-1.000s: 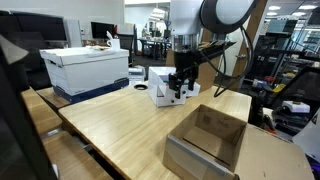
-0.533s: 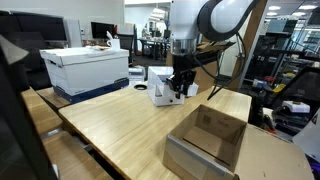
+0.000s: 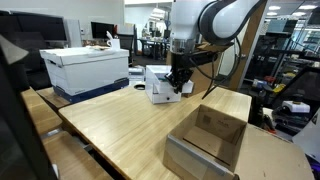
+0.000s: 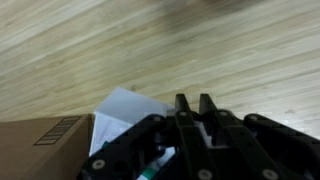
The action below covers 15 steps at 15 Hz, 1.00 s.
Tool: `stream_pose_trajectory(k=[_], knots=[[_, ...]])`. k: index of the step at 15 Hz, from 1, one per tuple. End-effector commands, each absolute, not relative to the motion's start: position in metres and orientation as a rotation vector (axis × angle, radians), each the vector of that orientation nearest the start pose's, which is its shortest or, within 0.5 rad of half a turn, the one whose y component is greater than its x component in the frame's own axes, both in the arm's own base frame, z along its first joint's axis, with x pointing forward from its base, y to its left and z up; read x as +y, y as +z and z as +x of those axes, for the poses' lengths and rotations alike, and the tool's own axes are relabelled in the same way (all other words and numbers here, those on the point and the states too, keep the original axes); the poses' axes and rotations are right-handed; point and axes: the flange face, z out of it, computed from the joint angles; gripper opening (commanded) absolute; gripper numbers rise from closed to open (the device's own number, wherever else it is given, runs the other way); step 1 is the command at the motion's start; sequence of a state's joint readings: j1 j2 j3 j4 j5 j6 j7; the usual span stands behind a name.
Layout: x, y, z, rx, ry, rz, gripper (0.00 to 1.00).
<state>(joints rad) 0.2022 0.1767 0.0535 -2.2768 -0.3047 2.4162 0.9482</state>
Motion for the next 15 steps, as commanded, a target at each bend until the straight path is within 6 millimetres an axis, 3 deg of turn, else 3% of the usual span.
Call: stream_pose_trajectory(k=[1, 2, 3, 5, 14, 15], knots=[[0.123, 0.276, 0.511, 0.821, -0.222, -3.227, 0.05], [0.122, 0.276, 0.512, 0.833, -0.232, -3.227, 0.11], [0.12, 0.275, 0.512, 0.836, -0.242, -3.226, 0.42], [0.116, 0.274, 0.514, 0.85, -0.256, -3.227, 0.46], [0.102, 0.271, 0.526, 0.834, -0.322, -3.242, 0.98], [0.102, 0.271, 0.527, 0.826, -0.343, -3.242, 0.98]])
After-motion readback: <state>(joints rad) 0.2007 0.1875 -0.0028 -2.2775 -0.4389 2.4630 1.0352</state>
